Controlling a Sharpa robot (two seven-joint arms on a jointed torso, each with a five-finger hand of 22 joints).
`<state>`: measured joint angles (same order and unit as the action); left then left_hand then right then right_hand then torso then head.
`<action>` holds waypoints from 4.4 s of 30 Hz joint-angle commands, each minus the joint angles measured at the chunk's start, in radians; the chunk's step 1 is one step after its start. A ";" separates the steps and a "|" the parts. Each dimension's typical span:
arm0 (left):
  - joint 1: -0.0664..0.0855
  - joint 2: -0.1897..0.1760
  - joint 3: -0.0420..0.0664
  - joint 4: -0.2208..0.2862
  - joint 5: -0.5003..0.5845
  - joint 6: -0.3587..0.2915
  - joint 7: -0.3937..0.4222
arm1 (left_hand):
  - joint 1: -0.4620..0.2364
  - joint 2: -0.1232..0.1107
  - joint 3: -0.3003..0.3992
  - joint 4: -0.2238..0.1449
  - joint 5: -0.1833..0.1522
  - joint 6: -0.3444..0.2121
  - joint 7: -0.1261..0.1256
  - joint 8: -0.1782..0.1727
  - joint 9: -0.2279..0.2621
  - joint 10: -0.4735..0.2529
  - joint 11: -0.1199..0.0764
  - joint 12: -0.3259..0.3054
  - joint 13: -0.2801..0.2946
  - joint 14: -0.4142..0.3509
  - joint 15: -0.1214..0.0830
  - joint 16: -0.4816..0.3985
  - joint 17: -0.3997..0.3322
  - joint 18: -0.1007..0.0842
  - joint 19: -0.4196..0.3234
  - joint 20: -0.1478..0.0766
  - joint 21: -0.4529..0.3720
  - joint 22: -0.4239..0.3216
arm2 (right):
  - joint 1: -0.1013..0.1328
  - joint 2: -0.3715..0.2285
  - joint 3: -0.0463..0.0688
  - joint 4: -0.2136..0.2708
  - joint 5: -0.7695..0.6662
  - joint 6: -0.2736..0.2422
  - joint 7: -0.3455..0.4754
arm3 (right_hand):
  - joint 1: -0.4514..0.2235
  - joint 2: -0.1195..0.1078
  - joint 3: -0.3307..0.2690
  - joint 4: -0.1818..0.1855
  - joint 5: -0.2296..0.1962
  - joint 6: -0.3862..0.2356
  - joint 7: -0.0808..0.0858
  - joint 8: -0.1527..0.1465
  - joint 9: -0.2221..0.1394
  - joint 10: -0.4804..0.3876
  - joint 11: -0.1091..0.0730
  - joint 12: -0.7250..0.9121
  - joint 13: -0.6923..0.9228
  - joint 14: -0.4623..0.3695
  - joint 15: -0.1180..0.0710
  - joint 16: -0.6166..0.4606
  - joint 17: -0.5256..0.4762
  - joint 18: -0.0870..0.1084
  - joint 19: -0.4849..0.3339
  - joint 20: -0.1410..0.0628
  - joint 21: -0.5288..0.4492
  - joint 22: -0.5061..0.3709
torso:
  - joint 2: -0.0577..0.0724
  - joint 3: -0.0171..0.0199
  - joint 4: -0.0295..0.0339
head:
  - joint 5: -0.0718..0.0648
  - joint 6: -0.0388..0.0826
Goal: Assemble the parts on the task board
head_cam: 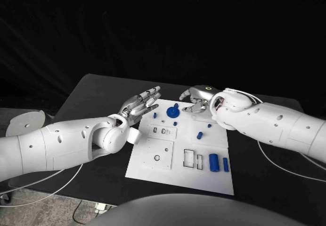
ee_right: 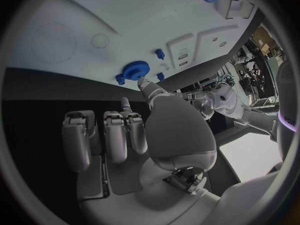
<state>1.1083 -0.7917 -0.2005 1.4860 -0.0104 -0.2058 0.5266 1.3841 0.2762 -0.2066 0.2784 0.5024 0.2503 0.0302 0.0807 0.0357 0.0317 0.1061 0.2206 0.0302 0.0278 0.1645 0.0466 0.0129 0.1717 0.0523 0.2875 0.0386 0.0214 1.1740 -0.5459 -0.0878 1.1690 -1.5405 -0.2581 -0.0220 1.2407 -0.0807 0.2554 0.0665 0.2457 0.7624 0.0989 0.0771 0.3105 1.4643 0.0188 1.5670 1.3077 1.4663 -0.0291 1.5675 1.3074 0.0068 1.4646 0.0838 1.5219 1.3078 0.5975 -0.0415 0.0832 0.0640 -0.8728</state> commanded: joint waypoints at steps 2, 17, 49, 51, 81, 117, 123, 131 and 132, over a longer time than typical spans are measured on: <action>-0.001 0.000 0.001 0.003 0.001 0.010 0.009 | 0.011 0.001 0.007 -0.001 0.006 0.002 0.008 0.004 0.002 -0.002 0.008 0.006 0.001 0.000 0.007 0.004 0.002 0.007 0.002 0.003 0.007 0.001 | 0.026 -0.097 0.000 0.092 0.058 -0.016 -0.005 | 0.005 0.009 -0.006 -0.001 0.020 0.010 0.000 0.006 -0.004 0.106 0.000 0.004 0.263 0.104 -0.003 0.003 0.263 0.009 0.061 -0.003 0.006 0.237 | -0.005 -0.0035 -0.0114 | 0.007 0.000; -0.013 -0.016 0.000 0.007 0.001 0.013 0.012 | 0.015 0.000 0.008 -0.003 0.011 0.002 0.009 0.004 0.002 -0.002 0.011 0.007 0.001 0.000 0.008 0.005 0.002 0.007 0.003 0.003 0.008 0.002 | -0.009 -0.346 -0.005 0.178 0.104 -0.012 -0.001 | 0.007 0.012 -0.017 0.004 -0.017 0.010 0.001 -0.002 -0.015 0.106 0.000 0.004 0.263 0.104 -0.004 0.003 0.263 0.013 0.051 -0.003 -0.005 0.231 | -0.015 -0.0008 -0.0290 | 0.015 0.000; -0.030 -0.028 0.001 0.008 0.001 0.017 0.012 | 0.022 -0.002 0.012 -0.008 0.019 0.002 0.011 0.004 0.002 -0.002 0.014 0.006 0.001 0.000 0.010 0.006 0.002 0.006 0.003 0.003 0.008 0.001 | -0.093 -0.277 -0.007 0.041 0.118 -0.016 0.026 | 0.013 0.016 -0.035 0.012 -0.053 0.046 0.008 0.011 -0.014 0.106 0.004 0.004 0.263 0.104 -0.002 0.003 0.263 0.018 0.038 -0.002 -0.022 0.223 | -0.021 0.0002 -0.0318 | 0.003 0.000; -0.031 -0.027 0.001 0.007 0.001 0.018 0.011 | 0.022 -0.002 0.012 -0.008 0.019 0.002 0.011 0.004 0.002 -0.002 0.014 0.006 0.001 0.000 0.010 0.006 0.002 0.006 0.003 0.003 0.008 0.001 | -0.094 -0.273 -0.007 0.036 0.119 -0.014 0.027 | 0.014 0.017 -0.035 0.012 -0.050 0.048 0.007 0.012 -0.014 0.106 0.004 0.004 0.263 0.104 -0.002 0.003 0.263 0.018 0.038 -0.002 -0.023 0.223 | -0.021 -0.0001 -0.0299 | 0.001 0.000; -0.032 -0.024 0.001 0.000 0.001 0.032 0.004 | 0.026 -0.003 0.014 -0.011 0.022 0.003 0.012 0.005 0.002 -0.002 0.014 0.007 0.001 0.001 0.010 0.007 0.002 0.006 0.004 0.003 0.008 0.002 | -0.095 -0.226 -0.007 -0.007 0.119 -0.007 0.024 | 0.020 0.020 -0.040 0.013 -0.034 0.064 0.008 0.018 -0.010 0.106 0.004 0.004 0.263 0.104 -0.001 0.003 0.263 0.018 0.037 -0.001 -0.025 0.222 | -0.023 0.0001 -0.0292 | -0.003 0.000; -0.032 -0.025 0.001 0.000 0.001 0.036 -0.001 | 0.029 -0.004 0.017 -0.014 0.024 0.008 0.021 0.007 0.003 -0.001 0.010 0.007 0.001 0.001 0.012 0.008 0.002 0.005 0.004 0.004 0.009 0.002 | -0.113 -0.191 -0.007 -0.045 0.111 -0.019 0.022 | 0.046 0.028 -0.044 -0.001 -0.014 0.132 0.003 0.066 0.016 0.106 0.000 0.004 0.263 0.104 -0.004 0.003 0.263 0.020 0.035 -0.004 -0.031 0.221 | -0.022 -0.0002 -0.0312 | 0.006 0.000; -0.032 -0.023 0.001 -0.001 0.001 0.039 -0.002 | 0.030 -0.005 0.017 -0.014 0.024 0.008 0.022 0.007 0.003 -0.001 0.010 0.007 0.001 0.001 0.012 0.008 0.002 0.005 0.005 0.004 0.009 0.002 | -0.115 -0.190 -0.007 -0.045 0.111 -0.022 0.026 | 0.056 0.032 -0.044 -0.009 0.009 0.148 0.000 0.087 0.032 0.106 -0.002 0.004 0.263 0.104 -0.006 0.003 0.263 0.020 0.035 -0.006 -0.032 0.221 | -0.023 0.0001 -0.0321 | 0.004 0.000; -0.032 -0.022 0.001 -0.003 0.001 0.040 -0.002 | 0.030 -0.005 0.017 -0.014 0.024 0.007 0.023 0.007 0.002 -0.001 0.009 0.007 0.001 0.001 0.012 0.008 0.002 0.005 0.005 0.004 0.009 0.002 | -0.116 -0.191 -0.007 -0.043 0.117 -0.062 0.034 | 0.073 0.055 -0.036 -0.017 0.031 0.180 -0.005 0.124 0.060 0.106 -0.006 0.004 0.263 0.104 -0.010 0.003 0.263 0.020 0.034 -0.009 -0.035 0.221 | -0.023 0.0006 -0.0300 | 0.003 0.000; -0.032 -0.022 0.001 -0.003 0.001 0.040 -0.003 | 0.030 -0.006 0.017 -0.014 0.024 0.007 0.023 0.007 0.002 -0.001 0.009 0.007 0.001 0.001 0.012 0.008 0.002 0.005 0.005 0.004 0.009 0.002 | -0.116 -0.191 -0.007 -0.042 0.120 -0.070 0.036 | 0.074 0.058 -0.035 -0.017 0.032 0.186 -0.006 0.129 0.064 0.106 -0.007 0.004 0.263 0.104 -0.010 0.003 0.263 0.020 0.034 -0.009 -0.035 0.221 | -0.023 0.0005 -0.0303 | 0.004 0.000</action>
<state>1.0759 -0.8158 -0.2005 1.4820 -0.0095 -0.1862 0.5182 1.4038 0.2722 -0.1941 0.2659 0.5207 0.2592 0.0465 0.0847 0.0368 0.0318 0.1130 0.2247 0.0305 0.0278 0.1716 0.0502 0.0138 0.1717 0.0522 0.2875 0.0426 0.0215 1.0592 -0.7368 -0.0945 1.1253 -1.4183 -0.2948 0.0018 1.3089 -0.0291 0.2185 0.0510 0.2732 0.9421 0.0945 0.2013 0.3686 1.4643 0.0189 1.5669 1.3075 1.4630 -0.0328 1.5674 1.3076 0.0069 1.4683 0.0802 1.4925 1.3081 0.5751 -0.0413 0.0524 0.0672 -0.8728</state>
